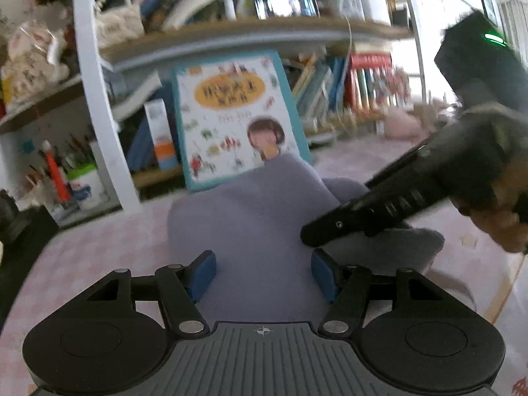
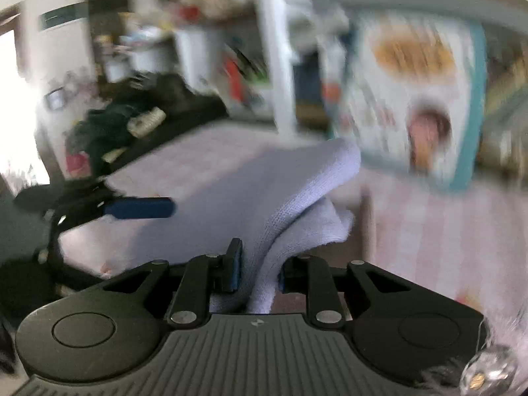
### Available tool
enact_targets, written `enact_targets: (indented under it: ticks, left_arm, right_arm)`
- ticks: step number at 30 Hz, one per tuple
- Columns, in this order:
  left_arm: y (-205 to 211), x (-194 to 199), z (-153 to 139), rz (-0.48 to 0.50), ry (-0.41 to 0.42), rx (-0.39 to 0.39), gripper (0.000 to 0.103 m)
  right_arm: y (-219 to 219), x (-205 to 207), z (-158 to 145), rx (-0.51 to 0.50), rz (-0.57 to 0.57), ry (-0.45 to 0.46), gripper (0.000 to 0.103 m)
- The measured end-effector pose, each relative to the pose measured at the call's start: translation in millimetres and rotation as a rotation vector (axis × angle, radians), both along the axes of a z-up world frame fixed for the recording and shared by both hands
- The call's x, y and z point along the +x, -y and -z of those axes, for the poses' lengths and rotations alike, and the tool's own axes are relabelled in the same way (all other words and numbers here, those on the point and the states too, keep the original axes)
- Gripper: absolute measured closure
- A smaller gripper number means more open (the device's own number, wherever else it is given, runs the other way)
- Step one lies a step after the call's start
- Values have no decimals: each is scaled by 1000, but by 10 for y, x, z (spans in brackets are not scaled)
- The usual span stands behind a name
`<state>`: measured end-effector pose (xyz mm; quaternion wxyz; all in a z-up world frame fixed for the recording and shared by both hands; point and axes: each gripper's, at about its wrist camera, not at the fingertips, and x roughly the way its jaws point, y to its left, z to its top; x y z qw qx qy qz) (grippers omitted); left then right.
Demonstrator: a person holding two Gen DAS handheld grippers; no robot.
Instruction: Fold clothes
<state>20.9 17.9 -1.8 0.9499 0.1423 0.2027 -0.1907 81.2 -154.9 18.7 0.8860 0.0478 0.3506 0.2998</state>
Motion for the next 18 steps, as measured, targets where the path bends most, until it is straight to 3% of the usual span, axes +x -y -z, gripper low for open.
enact_targets:
  ticks: [1, 6, 8, 11, 13, 14, 16, 18]
  left_arm:
    - [10, 3, 19, -2, 3, 3, 38]
    - [-26, 9, 20, 1, -5, -16, 38]
    - [-39, 9, 17, 5, -9, -20, 38]
    - [-50, 12, 7, 5, -16, -28, 38]
    - [-60, 22, 0, 2, -25, -38, 38]
    - [-66, 28, -4, 1, -28, -43, 38]
    - [-92, 45, -12, -1, -38, -61, 38]
    - [-123, 61, -20, -3, -48, -78, 37]
  right_arm:
    - [93, 85, 53, 66, 24, -61, 68]
    - [472, 424, 233, 353, 124, -268, 61]
    - [530, 536, 272, 408, 152, -303, 60]
    - [502, 635, 259, 381, 158, -300, 68]
    - [348, 541, 121, 258, 114, -162, 79]
    - [266, 488, 47, 193, 90, -89, 81]
    - [93, 226, -94, 73, 16, 148, 81]
    - [23, 57, -148, 22, -31, 280, 81]
